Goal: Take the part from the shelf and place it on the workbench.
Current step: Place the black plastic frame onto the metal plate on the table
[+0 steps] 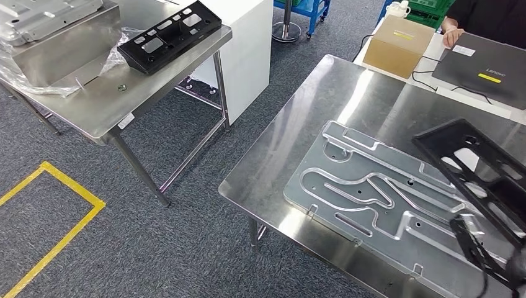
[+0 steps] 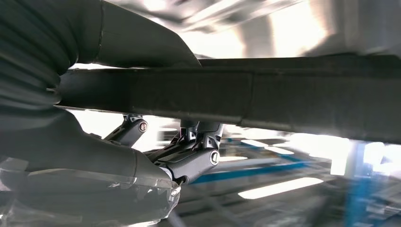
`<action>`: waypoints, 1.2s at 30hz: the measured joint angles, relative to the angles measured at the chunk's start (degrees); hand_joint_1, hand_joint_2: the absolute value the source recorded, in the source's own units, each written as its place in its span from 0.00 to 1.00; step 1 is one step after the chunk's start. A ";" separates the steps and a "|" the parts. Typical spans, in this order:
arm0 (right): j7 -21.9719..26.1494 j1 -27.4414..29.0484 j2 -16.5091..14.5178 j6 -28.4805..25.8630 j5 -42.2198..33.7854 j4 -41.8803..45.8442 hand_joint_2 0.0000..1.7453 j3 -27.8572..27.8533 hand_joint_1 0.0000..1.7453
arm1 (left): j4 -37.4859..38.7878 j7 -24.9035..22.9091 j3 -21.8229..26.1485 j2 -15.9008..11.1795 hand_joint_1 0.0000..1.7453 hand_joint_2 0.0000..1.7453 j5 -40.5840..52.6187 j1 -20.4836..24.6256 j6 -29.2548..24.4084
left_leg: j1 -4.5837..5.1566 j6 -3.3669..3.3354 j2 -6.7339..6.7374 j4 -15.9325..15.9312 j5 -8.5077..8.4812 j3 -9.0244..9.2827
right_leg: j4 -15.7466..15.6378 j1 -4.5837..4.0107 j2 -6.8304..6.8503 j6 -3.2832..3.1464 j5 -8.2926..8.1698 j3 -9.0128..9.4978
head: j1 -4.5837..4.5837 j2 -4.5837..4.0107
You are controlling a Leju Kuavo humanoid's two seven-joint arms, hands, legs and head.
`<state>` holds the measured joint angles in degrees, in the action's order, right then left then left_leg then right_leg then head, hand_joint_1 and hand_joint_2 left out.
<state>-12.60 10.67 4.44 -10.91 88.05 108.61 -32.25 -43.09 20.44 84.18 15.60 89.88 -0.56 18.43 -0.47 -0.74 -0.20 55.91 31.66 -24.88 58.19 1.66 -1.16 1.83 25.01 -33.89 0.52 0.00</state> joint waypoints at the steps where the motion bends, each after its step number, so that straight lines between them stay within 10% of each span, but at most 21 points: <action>1: -1.39 -0.24 1.66 0.09 0.49 -0.92 1.00 3.95 1.00 | 0.56 0.37 -0.39 -0.28 0.00 1.00 -0.08 0.06 -0.49 | 0.02 0.04 -0.02 0.00 -0.02 0.04 | 0.00 -0.01 0.03 0.00 0.00 0.00 | -0.01 0.00; 10: -5.35 3.47 9.08 0.33 1.38 -2.88 1.00 20.82 1.00 | 6.52 4.69 -3.91 -3.40 0.00 1.00 -1.02 0.44 -3.67 | 0.17 0.23 -0.37 -0.44 -0.13 0.19 | 0.01 -0.07 0.37 -0.19 0.17 -0.02 | -0.05 0.00; 26: -4.09 6.50 11.08 -0.64 0.36 -2.87 1.00 22.88 1.00 | 8.66 14.82 -5.77 -4.61 0.00 1.00 -3.91 1.50 -0.76 | 0.20 0.36 -0.18 -0.96 -0.21 0.59 | -0.02 -0.05 0.16 -0.28 0.25 -0.02 | -0.04 0.00; 30: -3.78 6.63 11.19 -1.06 0.37 -2.87 0.00 22.88 0.00 | 8.83 14.33 -6.61 -4.73 0.00 1.00 -3.53 1.58 -1.44 | 0.22 0.40 -0.18 -1.08 -0.23 0.66 | -0.04 -0.02 0.16 -0.29 0.26 -0.02 | -0.04 0.00; 36: -3.42 6.90 11.45 -1.19 0.46 -2.89 0.00 22.93 0.00 | 9.95 12.31 -7.78 -5.22 0.00 1.00 -2.73 1.61 -3.17 | 0.22 0.47 -0.18 -1.29 -0.27 0.76 | -0.04 -0.01 0.16 -0.32 0.28 -0.01 | -0.04 0.00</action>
<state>-16.02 17.57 15.88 -12.10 88.50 105.72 -9.32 -33.14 32.75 76.40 10.38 87.15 1.05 15.26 -0.25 -0.27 -0.38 54.62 31.38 -24.12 58.15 1.65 -1.00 1.51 25.29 -33.90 0.48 0.00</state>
